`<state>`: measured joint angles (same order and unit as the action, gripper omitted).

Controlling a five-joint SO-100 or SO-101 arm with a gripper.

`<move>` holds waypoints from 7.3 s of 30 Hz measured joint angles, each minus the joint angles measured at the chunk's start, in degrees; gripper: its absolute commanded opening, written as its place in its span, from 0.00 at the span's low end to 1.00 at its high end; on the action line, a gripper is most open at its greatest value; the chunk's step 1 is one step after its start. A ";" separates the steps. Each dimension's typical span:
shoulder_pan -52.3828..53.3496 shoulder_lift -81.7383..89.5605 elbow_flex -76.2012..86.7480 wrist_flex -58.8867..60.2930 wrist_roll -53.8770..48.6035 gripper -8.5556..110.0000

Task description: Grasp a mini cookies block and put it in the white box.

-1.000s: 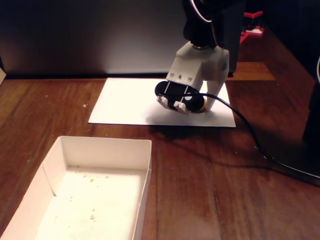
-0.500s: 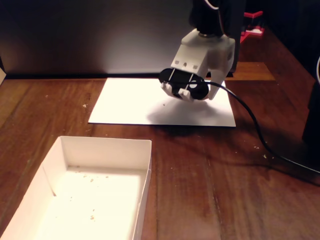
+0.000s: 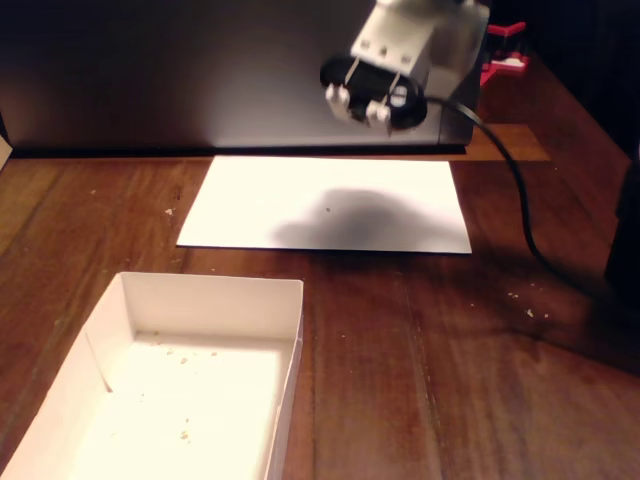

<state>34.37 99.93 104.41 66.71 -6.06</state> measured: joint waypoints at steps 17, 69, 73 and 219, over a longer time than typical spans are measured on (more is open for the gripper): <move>-8.26 11.43 -6.06 0.09 -10.28 0.20; -47.72 -25.05 -33.49 -1.14 2.99 0.21; -49.13 -28.48 -35.07 -1.14 4.75 0.21; -25.58 28.04 25.31 -4.75 -1.58 0.07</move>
<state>8.79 127.97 129.73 61.96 -7.65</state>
